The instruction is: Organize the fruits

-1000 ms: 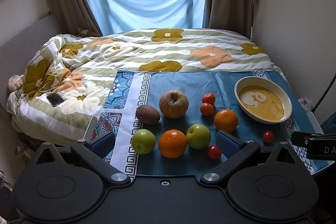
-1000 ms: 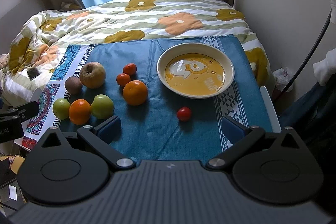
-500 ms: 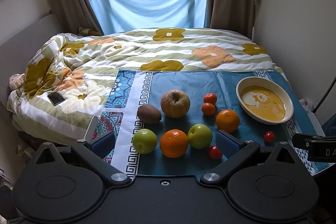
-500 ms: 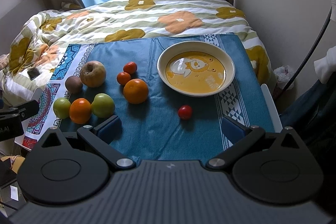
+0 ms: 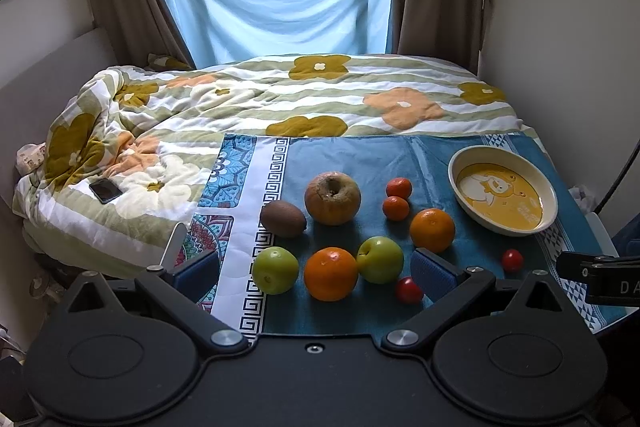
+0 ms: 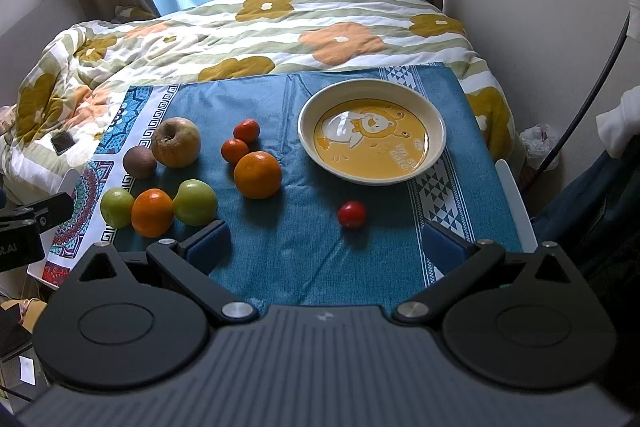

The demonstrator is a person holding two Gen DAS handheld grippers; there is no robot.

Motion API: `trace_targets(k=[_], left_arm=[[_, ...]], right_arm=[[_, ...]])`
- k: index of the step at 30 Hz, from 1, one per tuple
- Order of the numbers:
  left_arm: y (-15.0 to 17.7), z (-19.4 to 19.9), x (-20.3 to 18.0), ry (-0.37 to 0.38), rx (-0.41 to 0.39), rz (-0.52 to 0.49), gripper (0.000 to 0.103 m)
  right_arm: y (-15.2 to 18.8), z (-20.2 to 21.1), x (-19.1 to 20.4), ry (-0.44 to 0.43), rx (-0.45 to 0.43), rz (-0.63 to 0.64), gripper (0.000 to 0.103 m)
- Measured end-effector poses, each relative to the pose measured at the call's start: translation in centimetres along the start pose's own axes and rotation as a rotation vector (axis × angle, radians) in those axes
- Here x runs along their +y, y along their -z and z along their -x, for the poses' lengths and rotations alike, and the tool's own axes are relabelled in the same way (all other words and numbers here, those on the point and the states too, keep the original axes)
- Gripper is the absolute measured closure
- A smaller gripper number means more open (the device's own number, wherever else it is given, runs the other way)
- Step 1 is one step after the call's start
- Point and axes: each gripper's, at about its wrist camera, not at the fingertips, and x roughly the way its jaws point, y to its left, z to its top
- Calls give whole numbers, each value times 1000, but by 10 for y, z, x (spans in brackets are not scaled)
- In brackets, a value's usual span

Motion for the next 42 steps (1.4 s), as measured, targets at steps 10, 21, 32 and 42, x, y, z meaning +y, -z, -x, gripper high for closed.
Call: trace_targets(k=[10,21,32,42], left_arm=[[0,0,0,1,0,-1,0],[0,0,-1,0,-1,-3,0],[1,1,-3,2,-6,-11,0],[-3,-1,-10,-14,6,3,0]], right_arm=[[0,1,0,0,-1,-1,0],[-1,2,-1,-1,-3,-4,0],[-1,6,-1,-4,-9,-14,0],[-5,8,-12,-18,-22,-4,0]])
